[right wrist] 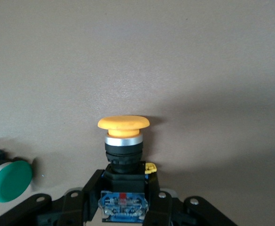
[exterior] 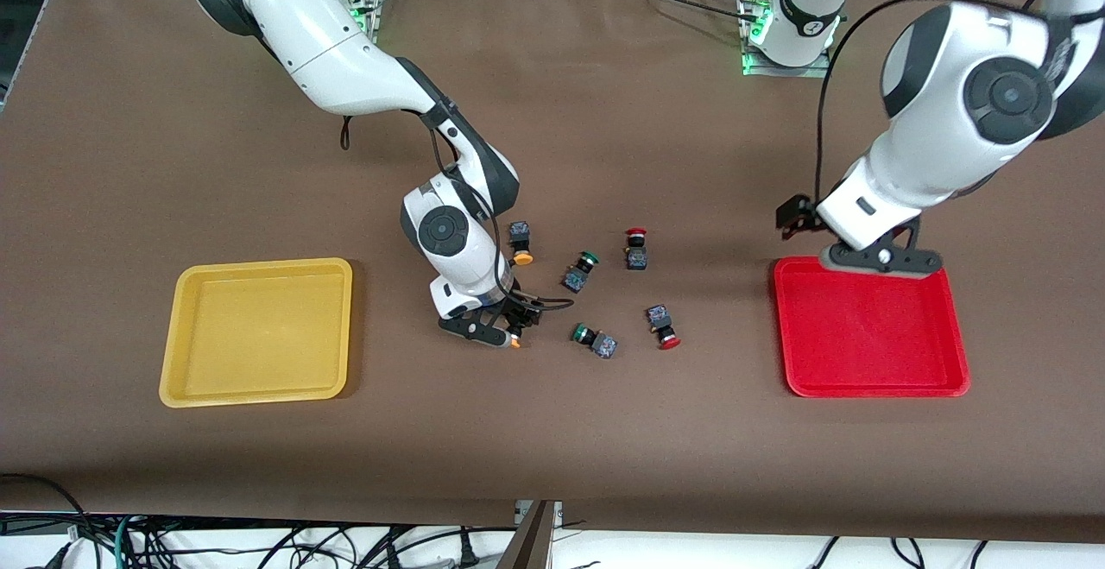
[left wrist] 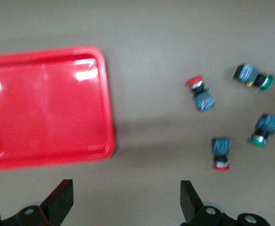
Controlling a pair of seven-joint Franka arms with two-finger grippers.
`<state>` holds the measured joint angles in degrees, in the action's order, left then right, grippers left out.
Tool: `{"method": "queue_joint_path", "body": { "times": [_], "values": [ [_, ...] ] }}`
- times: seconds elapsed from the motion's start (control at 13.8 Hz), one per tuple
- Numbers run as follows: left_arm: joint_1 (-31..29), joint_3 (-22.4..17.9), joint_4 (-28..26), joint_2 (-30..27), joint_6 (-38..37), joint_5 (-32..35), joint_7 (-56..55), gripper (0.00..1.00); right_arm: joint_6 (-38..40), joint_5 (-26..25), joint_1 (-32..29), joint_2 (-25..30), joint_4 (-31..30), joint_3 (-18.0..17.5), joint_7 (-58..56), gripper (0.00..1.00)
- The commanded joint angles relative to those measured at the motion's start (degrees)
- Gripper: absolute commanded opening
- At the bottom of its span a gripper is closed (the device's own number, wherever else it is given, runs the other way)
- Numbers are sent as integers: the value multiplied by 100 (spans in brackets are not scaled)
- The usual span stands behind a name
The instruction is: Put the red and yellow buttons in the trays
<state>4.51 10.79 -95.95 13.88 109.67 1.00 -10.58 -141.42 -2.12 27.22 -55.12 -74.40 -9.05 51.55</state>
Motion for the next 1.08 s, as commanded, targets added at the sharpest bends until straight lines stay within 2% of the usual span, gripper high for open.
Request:
{"method": "queue_joint_path", "body": {
  "times": [0.0, 0.14, 0.36, 0.51, 0.58, 0.79, 1.01],
  "values": [
    [330, -16, 165, 317, 414, -292, -415, 100, 806, 98, -242, 377, 66, -18, -415, 20],
    [769, -24, 94, 457, 424, -205, -1285, 100, 1456, 115, -540, 650, 57, -27, -1143, 20],
    [1235, -16, 85, 965, 598, 137, -1490, 100, 2388, 316, -1102, 1028, 22, -9, -2495, 20],
    [1394, -7, 94, 1527, 931, 76, -1508, 100, 2925, 475, -1620, 1291, -179, -1, -3725, 21],
    [1604, -16, 59, 1669, 1064, 76, -1508, 100, 2988, 493, -1945, 1406, -380, 0, -4227, 24],
    [1694, -16, -186, 2038, 1581, 129, -1508, 100, 2936, 485, -2667, 1513, -786, 104, -5748, 26],
    [1860, -16, -678, 2136, 2268, 164, -1701, 100, 2403, 458, -2923, 1443, -1206, 324, -6411, 33]
  ]
}}
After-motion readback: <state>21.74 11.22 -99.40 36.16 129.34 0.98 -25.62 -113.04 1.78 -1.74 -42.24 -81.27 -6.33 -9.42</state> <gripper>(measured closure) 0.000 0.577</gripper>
